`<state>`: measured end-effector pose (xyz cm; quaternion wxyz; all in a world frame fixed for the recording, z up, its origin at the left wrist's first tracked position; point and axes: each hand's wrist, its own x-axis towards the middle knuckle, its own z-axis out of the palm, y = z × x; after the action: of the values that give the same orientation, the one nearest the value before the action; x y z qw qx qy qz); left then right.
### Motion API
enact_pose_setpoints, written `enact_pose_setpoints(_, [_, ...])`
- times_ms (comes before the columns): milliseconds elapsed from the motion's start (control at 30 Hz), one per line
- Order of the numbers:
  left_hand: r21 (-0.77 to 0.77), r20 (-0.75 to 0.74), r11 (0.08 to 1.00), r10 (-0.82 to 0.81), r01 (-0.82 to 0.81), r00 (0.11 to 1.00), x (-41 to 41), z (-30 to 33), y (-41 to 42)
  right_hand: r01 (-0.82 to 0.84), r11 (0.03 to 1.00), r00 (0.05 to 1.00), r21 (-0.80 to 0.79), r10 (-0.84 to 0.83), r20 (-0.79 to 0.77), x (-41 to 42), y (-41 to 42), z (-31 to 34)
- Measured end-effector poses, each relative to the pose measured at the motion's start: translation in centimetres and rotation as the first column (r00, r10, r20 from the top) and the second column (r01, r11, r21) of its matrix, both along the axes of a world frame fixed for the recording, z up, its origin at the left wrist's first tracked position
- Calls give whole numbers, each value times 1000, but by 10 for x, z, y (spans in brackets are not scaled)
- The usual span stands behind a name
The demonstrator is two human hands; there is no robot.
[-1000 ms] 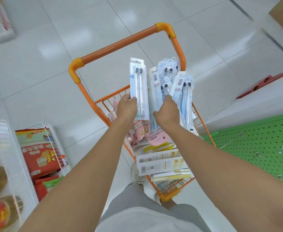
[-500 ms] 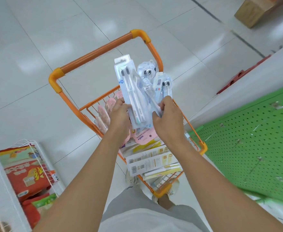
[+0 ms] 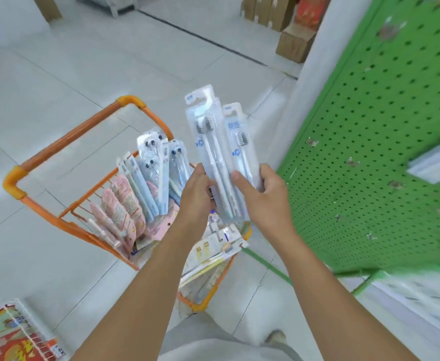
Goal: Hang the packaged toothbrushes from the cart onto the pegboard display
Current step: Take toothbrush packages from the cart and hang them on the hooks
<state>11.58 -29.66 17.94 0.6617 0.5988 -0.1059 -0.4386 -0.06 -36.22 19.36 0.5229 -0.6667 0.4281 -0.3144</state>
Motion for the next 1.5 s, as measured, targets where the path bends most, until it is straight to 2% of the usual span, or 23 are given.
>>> enact_pose_setpoints(67, [9,-3,1000,-21,21,1000,-38,10,-12,16,997,997,74,-22,76,-38,-10,11])
enact_pose_setpoints(133, [-63,2,997,-33,33,999,-77,19,-22,4,993,993,117,-18,116,-77,-19,21])
enact_pose_setpoints(233, [-213,-53,965,-165,150,985,-124,30,-32,-17,987,983,162,-14,185,-130,-25,31])
enact_pose_setpoints(333, [-277,-91,941,-225,193,970,-154,44,-37,47,985,963,167,-89,254,-170,-32,36])
enact_pose_setpoints(400, [-266,-43,935,-253,233,967,-166,52,-40,64,990,969,124,-92,229,-191,-38,41])
enact_pose_setpoints(600, [-138,142,891,-414,432,899,-186,66,-45,-37,996,998,84,32,62,-227,-50,48])
enact_pose_setpoints(700, [-138,207,863,-456,487,866,-202,64,-51,-4,978,986,209,-31,164,-222,-41,50])
enact_pose_setpoints(767, [-152,219,870,-433,469,874,-209,62,-56,36,951,964,307,-114,240,-217,-35,53])
enact_pose_setpoints(833, [-154,238,884,-401,442,885,-208,62,-59,27,936,954,352,-129,270,-216,-31,60])
enact_pose_setpoints(933, [-164,279,843,-458,512,844,-204,65,-60,26,976,975,216,-72,211,-220,-33,67])
enact_pose_setpoints(1067, [-109,397,783,-531,613,749,-192,69,-61,151,988,981,17,-152,121,-227,-43,72])
enact_pose_setpoints(1167, [-67,409,775,-553,628,726,-196,72,-63,193,981,963,-23,-185,195,-236,-51,88])
enact_pose_setpoints(1267, [-95,353,794,-538,601,766,-206,76,-68,221,975,926,33,-220,307,-241,-56,89])
enact_pose_setpoints(1400, [-206,151,810,-528,549,836,-214,80,-75,257,963,893,77,-267,363,-259,-64,84])
enact_pose_setpoints(1500, [-199,198,850,-453,488,869,-215,79,-82,290,957,894,30,-281,350,-272,-68,85])
